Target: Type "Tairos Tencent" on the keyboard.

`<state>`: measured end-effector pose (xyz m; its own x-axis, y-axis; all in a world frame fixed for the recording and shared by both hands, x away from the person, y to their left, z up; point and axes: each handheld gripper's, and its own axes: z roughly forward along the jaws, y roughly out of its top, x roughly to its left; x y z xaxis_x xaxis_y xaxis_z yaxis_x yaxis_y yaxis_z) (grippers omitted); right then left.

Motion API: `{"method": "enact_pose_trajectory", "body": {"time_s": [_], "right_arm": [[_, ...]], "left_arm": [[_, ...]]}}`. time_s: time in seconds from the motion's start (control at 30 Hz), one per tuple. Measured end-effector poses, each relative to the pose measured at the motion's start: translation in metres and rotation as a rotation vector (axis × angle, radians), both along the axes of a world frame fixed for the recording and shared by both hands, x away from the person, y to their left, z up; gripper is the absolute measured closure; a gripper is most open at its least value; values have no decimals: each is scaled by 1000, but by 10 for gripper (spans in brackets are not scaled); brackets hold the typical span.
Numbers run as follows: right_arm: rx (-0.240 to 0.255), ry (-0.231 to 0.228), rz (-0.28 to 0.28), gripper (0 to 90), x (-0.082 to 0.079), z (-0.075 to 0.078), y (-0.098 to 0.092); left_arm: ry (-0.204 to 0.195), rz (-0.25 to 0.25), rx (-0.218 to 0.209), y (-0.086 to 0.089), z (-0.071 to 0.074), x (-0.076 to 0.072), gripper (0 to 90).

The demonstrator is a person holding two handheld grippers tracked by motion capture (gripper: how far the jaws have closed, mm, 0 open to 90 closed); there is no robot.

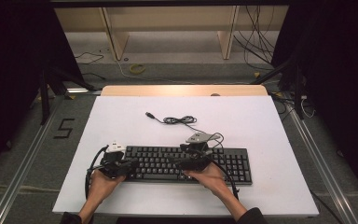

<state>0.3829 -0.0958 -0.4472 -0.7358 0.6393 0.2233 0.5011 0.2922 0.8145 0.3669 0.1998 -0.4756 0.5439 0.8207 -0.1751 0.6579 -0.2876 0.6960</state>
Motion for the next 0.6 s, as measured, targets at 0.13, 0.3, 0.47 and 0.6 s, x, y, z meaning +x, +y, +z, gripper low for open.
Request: {"method": "enact_pose_trajectory", "body": {"time_s": [0.13, 0.3, 0.47, 0.6], "right_arm": [[-3, 1, 0, 313, 0, 0, 0], [-5, 1, -3, 314, 0, 0, 1], [-7, 4, 0, 315, 0, -1, 1], [-5, 6, -2, 324, 2, -2, 2]], "left_arm": [[9, -9, 9, -2, -2, 0, 895], [5, -12, 17, -3, -2, -1, 896], [-4, -4, 7, -3, 2, -3, 877], [-16, -4, -14, -3, 4, -5, 825]]}}
